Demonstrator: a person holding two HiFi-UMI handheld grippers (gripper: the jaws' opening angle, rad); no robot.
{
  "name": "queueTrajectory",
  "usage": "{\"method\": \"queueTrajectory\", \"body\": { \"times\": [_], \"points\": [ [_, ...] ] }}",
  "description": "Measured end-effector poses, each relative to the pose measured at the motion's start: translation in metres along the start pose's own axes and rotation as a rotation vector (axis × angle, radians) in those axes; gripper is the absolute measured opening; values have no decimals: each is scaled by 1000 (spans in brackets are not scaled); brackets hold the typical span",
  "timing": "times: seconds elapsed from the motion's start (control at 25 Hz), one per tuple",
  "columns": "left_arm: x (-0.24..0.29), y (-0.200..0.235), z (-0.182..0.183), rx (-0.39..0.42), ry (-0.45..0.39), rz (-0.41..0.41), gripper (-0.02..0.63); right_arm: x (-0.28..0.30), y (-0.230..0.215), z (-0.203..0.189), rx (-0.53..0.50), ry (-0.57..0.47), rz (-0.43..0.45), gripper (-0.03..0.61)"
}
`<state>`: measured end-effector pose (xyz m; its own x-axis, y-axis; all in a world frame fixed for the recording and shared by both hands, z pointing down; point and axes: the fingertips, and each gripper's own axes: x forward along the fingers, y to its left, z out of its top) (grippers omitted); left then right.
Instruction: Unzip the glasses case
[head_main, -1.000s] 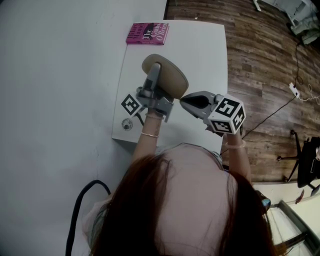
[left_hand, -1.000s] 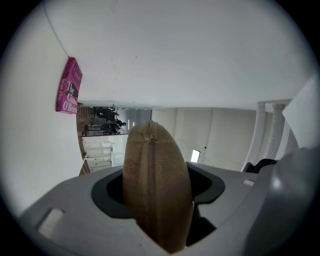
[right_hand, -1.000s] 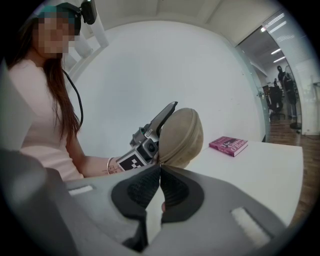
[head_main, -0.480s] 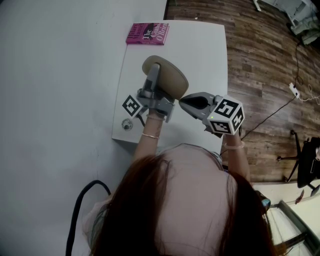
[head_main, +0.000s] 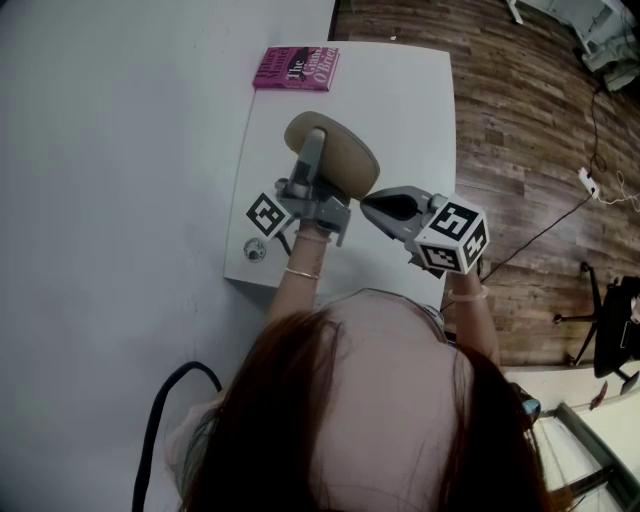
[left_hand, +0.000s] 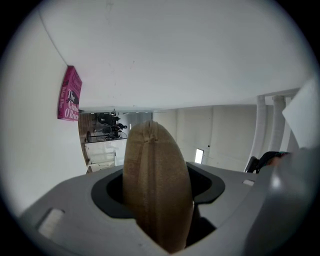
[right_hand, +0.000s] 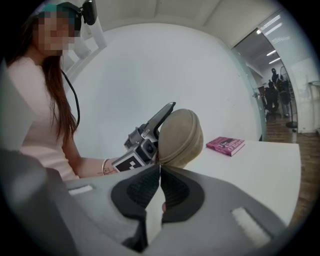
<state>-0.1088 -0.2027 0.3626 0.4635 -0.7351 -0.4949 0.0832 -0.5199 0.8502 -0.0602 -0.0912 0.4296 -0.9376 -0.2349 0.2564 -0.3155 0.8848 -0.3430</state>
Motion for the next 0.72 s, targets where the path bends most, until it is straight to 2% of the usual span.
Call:
{"method": "queueTrajectory", "body": {
  "times": [0.52, 0.72],
  "points": [
    [-4, -8, 2, 285, 93, 64, 302, -11, -14, -5, 66, -56, -94, 23],
    [-5, -10, -3, 463, 171, 104, 302, -15, -22, -3, 71, -69, -158, 23]
  ]
}}
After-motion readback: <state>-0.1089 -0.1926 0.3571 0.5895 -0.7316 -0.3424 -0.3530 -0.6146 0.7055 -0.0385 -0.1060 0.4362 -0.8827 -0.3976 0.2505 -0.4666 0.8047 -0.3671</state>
